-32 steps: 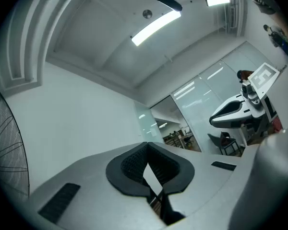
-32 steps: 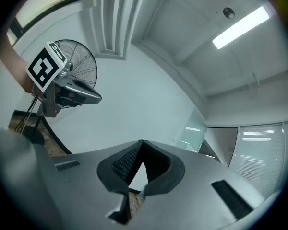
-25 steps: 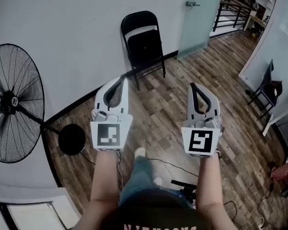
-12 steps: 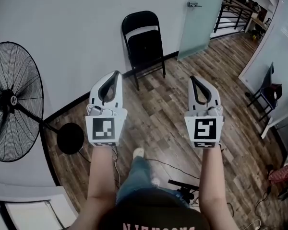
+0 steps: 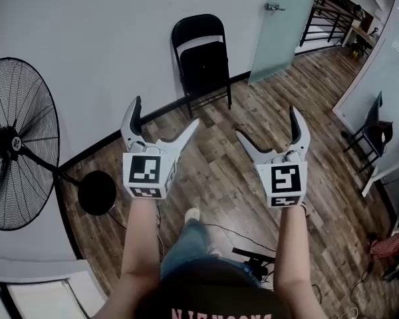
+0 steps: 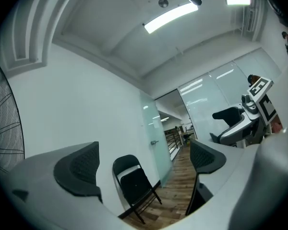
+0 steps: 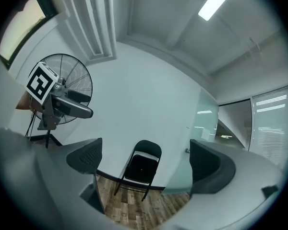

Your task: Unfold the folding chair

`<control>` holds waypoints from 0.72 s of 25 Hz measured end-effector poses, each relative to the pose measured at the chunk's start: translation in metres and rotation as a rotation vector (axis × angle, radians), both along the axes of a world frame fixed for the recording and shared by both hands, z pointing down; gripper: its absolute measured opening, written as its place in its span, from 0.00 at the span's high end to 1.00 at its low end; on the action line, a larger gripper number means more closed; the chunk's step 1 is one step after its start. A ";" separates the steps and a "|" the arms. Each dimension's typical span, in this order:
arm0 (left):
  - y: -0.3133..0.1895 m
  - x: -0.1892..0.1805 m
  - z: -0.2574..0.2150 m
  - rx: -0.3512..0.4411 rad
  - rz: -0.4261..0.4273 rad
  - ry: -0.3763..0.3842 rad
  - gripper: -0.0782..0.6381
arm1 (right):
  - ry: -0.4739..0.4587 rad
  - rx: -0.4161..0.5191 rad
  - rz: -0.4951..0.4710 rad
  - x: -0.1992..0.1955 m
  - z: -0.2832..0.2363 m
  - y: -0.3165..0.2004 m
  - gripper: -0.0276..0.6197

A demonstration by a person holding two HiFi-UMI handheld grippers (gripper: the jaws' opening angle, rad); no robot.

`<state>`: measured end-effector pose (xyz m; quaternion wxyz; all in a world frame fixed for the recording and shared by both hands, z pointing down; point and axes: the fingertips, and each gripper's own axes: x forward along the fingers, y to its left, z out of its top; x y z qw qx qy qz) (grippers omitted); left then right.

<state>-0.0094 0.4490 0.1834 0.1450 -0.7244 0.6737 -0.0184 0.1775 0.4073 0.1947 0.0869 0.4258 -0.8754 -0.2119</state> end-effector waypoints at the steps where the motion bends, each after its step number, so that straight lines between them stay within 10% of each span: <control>1: -0.007 -0.003 0.001 -0.002 -0.001 0.003 0.11 | 0.012 0.002 -0.002 -0.004 0.001 -0.006 0.12; 18: -0.208 -0.125 0.006 -0.050 0.015 -0.056 0.11 | 0.181 0.024 0.006 -0.124 0.012 -0.203 0.12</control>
